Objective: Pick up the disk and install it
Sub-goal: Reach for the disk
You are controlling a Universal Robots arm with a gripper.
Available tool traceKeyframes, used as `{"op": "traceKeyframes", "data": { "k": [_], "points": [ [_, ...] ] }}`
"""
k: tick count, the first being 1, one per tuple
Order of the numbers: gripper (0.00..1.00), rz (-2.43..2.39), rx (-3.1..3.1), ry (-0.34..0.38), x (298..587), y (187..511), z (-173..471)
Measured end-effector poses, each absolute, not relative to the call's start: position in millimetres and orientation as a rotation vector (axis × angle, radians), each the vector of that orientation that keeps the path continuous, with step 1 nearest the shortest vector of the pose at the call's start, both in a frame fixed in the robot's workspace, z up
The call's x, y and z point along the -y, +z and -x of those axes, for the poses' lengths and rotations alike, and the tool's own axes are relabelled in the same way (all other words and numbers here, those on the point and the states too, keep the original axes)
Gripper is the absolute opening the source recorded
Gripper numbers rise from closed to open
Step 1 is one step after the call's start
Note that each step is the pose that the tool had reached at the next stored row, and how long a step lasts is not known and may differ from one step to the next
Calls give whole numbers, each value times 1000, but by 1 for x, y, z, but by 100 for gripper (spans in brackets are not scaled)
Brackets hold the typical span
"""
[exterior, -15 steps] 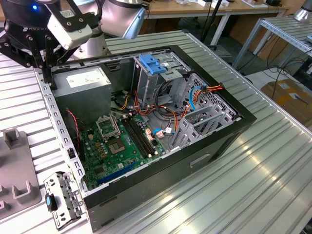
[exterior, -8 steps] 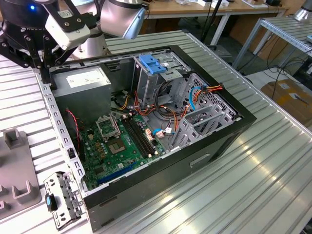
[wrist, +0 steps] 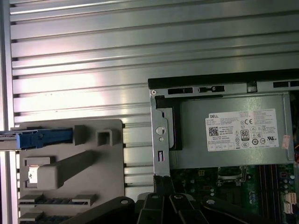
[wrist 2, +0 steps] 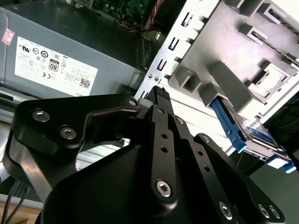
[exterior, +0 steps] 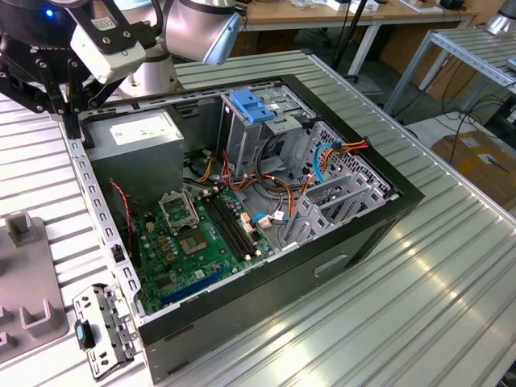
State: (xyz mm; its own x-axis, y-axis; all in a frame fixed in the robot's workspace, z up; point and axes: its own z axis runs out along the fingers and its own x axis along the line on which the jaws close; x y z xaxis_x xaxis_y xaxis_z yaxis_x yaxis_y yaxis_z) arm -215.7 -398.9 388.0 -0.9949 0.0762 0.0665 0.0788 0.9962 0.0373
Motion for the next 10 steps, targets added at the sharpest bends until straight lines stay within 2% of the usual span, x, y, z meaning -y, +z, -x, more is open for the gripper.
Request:
{"op": "traceKeyframes", "data": {
  "k": [10],
  "points": [
    [11,119,3069,-61,399,388,220]
  ]
}}
